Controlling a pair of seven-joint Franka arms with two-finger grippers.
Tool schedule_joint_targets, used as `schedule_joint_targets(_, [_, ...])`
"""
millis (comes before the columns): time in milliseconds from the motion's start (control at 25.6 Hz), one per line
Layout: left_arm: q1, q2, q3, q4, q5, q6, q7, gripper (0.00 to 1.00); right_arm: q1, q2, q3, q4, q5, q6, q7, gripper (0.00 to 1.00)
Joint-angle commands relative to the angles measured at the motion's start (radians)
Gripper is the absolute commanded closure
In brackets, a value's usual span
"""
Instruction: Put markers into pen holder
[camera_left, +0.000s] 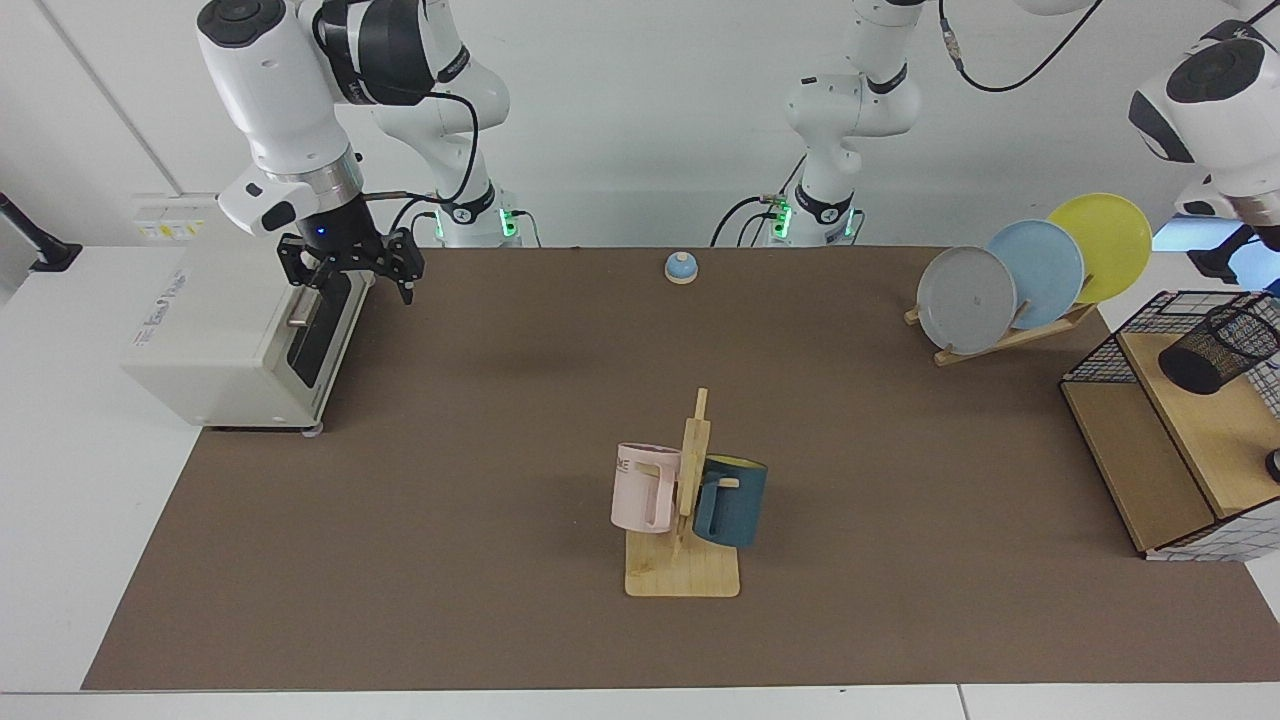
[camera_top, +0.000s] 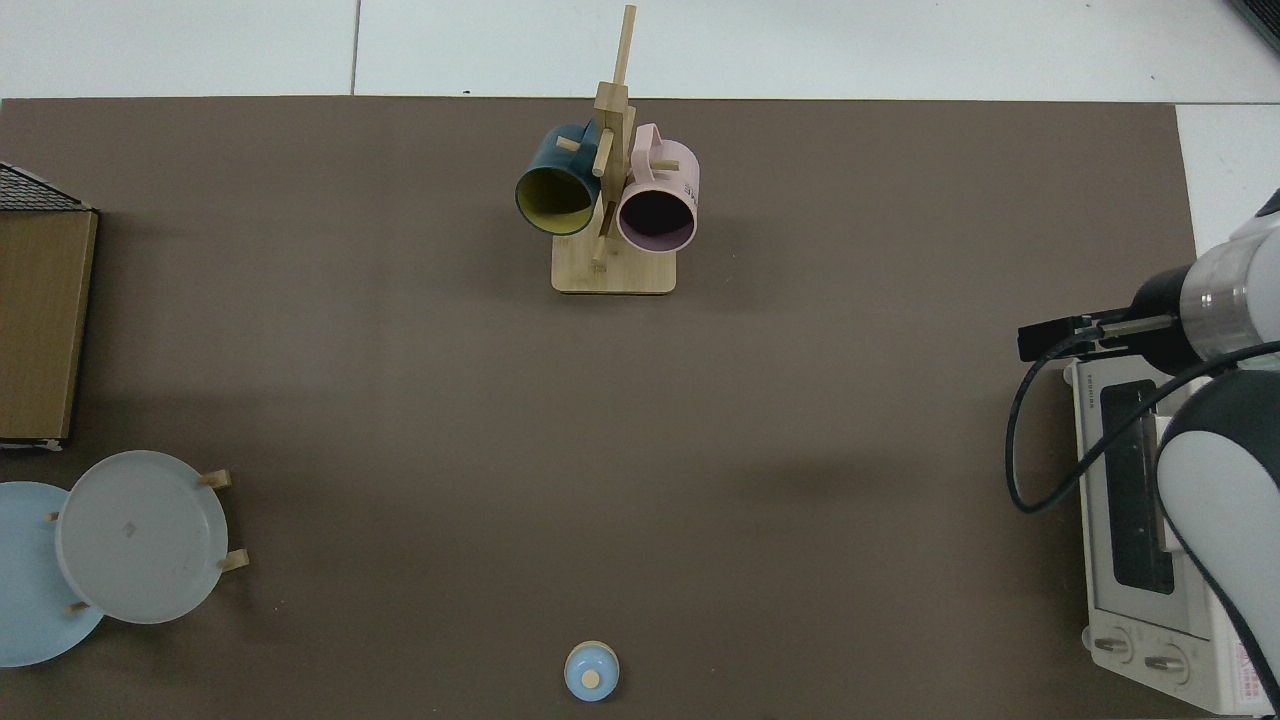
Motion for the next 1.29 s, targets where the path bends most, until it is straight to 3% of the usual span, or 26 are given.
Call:
schedule_joint_targets(0, [0.007,-0.003,0.013,-0.005,-0.037,0.003,0.205,1.0,-0.018,-0.017,0.012,-0.012,0.003,0.001,-0.026,0.0])
schedule_joint_targets(117, [0.007,-0.006,0.016,-0.02,-0.07,0.003,0.395,1.0,-0.016,-0.024,0.013,-0.017,0.004,-0.015,-0.026,0.0])
schedule_joint_targets(312, [0.007,-0.012,0.019,-0.034,-0.127,0.002,0.413,1.0,-0.016,-0.034,0.013,-0.026,0.006,-0.039,-0.026,0.0])
schedule_joint_targets(351, [0.008,-0.012,0.021,-0.034,-0.135,0.0,0.413,0.83,-0.016,-0.036,0.013,-0.027,0.006,-0.04,-0.026,0.0])
schedule_joint_targets(390, [0.008,-0.012,0.021,-0.034,-0.147,-0.001,0.405,0.01,-0.016,-0.037,0.013,-0.029,0.006,-0.042,-0.026,0.0])
schedule_joint_targets(702, [0.007,-0.012,0.021,-0.037,-0.219,-0.015,0.397,0.0,-0.014,-0.036,0.013,-0.027,0.003,-0.039,-0.029,0.0])
schedule_joint_targets(859, [-0.006,-0.012,0.013,-0.043,-0.32,-0.084,0.33,0.0,-0.016,-0.036,0.013,-0.027,0.006,-0.037,-0.078,0.0])
schedule_joint_targets(1249, [-0.029,-0.081,-0.159,-0.125,-0.467,-0.349,-0.363,0.0,-0.016,-0.036,0.013,-0.027,0.009,-0.037,-0.075,0.0])
